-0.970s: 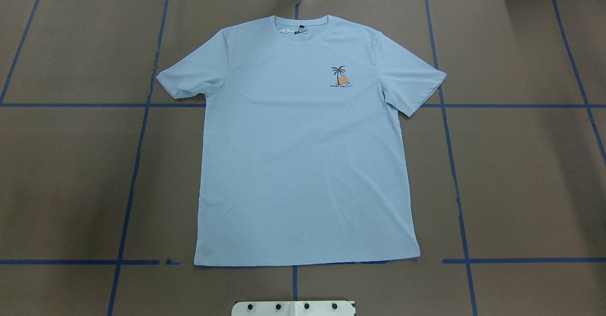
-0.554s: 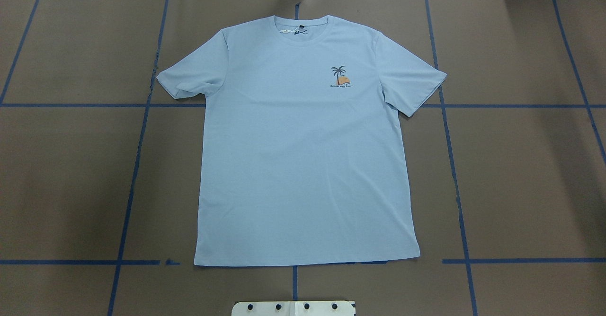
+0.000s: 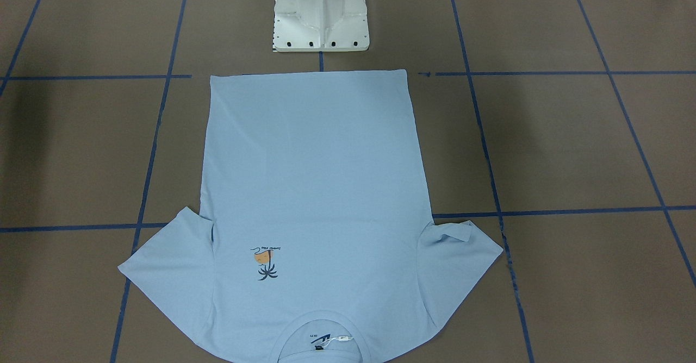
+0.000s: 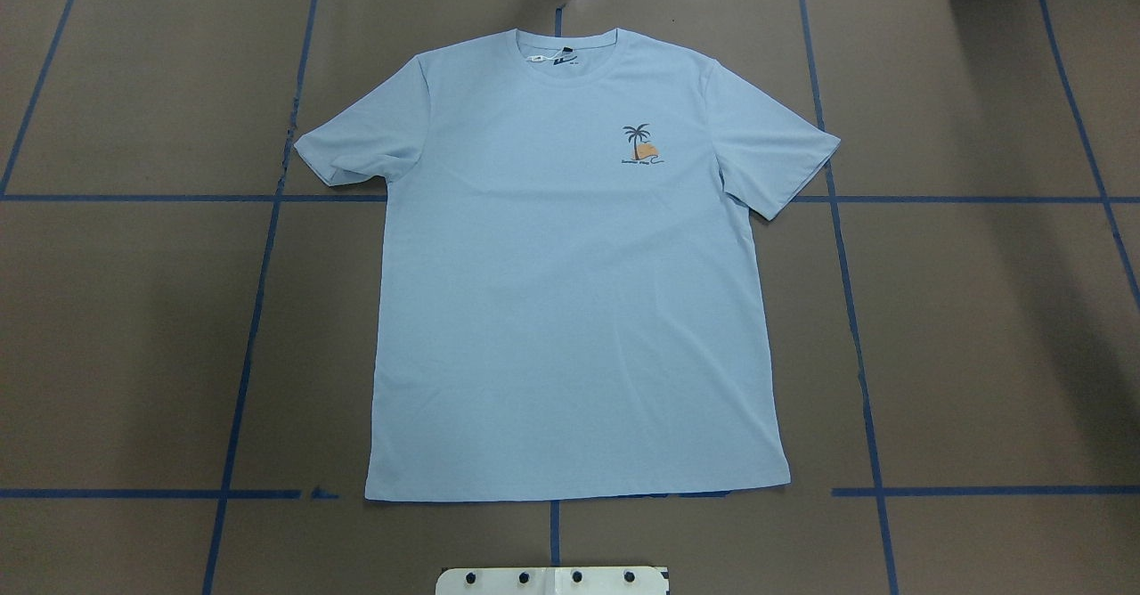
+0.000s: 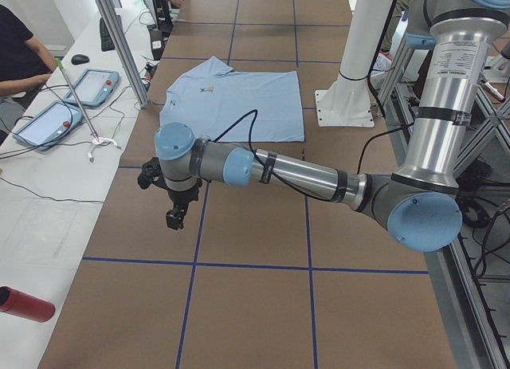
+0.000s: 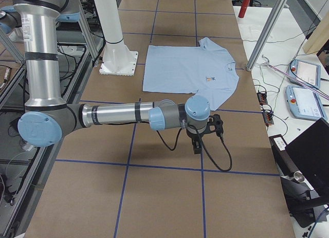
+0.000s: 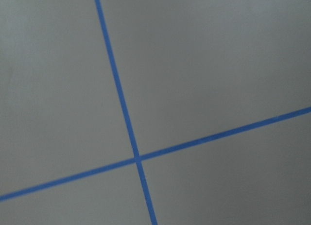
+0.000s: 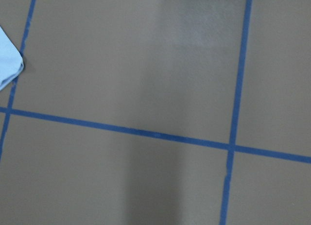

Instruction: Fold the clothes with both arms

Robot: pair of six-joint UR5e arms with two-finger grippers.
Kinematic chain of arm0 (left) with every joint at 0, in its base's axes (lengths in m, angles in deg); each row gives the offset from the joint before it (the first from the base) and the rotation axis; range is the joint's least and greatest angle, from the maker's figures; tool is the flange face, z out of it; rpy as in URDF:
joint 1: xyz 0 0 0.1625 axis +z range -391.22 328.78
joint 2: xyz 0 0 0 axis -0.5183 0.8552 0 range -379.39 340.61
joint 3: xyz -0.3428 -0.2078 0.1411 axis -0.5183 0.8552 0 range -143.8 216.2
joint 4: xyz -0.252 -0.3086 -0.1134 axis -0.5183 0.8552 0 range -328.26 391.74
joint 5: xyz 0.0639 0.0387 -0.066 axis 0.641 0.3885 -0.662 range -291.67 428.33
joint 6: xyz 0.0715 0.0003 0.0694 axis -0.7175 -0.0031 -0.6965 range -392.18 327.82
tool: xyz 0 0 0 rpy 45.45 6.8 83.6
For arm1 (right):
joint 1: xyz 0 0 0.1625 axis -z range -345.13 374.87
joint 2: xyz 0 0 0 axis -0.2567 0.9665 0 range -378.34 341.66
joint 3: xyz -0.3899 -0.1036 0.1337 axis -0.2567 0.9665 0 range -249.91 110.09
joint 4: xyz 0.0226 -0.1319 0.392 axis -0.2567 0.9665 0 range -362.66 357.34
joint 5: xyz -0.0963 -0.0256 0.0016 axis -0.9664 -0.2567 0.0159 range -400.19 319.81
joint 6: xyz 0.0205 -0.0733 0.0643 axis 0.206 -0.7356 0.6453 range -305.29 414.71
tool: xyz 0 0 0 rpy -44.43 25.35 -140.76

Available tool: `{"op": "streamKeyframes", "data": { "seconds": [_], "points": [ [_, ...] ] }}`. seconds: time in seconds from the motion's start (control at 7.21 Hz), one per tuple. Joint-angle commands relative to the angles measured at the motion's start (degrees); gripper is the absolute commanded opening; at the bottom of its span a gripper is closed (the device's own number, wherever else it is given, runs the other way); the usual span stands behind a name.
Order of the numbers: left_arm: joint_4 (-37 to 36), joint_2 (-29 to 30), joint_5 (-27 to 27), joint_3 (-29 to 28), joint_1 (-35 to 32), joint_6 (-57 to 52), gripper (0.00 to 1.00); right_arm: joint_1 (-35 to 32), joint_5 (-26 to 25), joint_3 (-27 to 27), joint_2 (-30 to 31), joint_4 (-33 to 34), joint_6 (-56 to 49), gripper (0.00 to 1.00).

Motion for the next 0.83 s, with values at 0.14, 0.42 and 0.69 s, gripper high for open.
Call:
{"op": "streamKeyframes", "data": {
  "seconds": [0.14,0.42,0.69],
  "points": [
    [6.97,2.23,-0.15,-0.82,1.64,4.57,1.0,10.41,-4.91,9.98,-12.32,-6.95,15.4,1.0],
    [10.06,2.33,0.03,-1.26,5.56,8.47,1.0,15.15,-9.63,11.94,-16.93,-8.0,20.81,1.0],
    [11.91,1.98,0.29,-1.79,6.91,9.34,1.0,18.93,-12.99,17.44,-18.34,-16.93,25.92,1.0]
  ]
}}
